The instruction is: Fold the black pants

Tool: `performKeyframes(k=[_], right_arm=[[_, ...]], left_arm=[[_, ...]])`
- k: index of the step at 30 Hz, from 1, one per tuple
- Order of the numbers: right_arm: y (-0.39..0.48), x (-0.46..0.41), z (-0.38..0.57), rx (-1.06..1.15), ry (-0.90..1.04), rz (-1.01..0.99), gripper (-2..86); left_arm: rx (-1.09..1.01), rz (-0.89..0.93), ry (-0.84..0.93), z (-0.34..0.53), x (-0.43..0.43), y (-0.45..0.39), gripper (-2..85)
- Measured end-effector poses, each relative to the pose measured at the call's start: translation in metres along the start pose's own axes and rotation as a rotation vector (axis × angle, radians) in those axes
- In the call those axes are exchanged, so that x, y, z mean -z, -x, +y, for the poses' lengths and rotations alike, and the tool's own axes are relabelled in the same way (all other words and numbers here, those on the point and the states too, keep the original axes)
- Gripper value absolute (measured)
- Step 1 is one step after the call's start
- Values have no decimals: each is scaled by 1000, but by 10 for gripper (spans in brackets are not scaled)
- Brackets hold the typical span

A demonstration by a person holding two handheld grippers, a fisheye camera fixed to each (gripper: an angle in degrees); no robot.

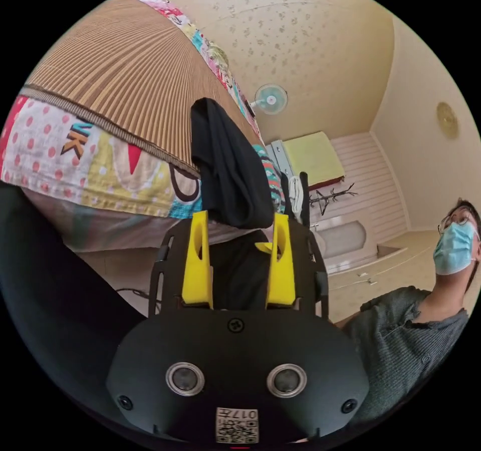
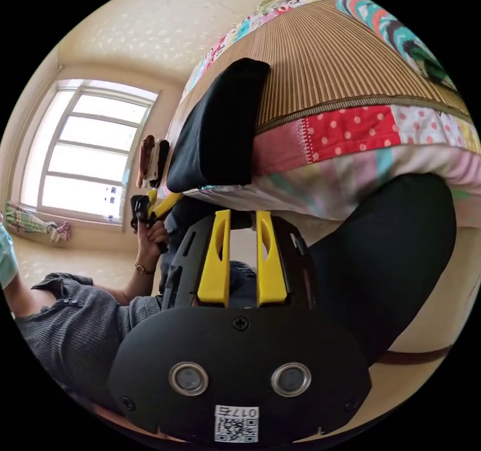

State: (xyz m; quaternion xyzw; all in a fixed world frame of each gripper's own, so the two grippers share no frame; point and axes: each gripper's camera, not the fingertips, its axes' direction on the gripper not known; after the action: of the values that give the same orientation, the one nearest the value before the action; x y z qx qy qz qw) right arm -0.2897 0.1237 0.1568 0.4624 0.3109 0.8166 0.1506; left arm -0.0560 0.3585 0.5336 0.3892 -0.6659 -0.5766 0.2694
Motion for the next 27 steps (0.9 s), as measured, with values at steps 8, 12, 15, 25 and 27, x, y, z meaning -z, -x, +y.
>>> performKeyframes(k=[8, 12, 15, 25, 27], right_arm=[[2, -6, -22, -57, -33, -229, 190], [-10, -21, -28, -110, -16, -380, 213], [-19, -26, -30, -149, -28, -479, 217], [-22, -13, -12, -164, -71, -525, 234], [-32, -22, -7, -190, -103, -626, 240]], left_arm=[[262, -172, 115, -59, -42, 7, 253], [301, 12, 204, -55, -68, 5, 186], [345, 160, 96, -50, -74, 21, 185], [308, 206, 165, -27, -85, -7, 79], [294, 232, 212, -11, -95, -24, 76]])
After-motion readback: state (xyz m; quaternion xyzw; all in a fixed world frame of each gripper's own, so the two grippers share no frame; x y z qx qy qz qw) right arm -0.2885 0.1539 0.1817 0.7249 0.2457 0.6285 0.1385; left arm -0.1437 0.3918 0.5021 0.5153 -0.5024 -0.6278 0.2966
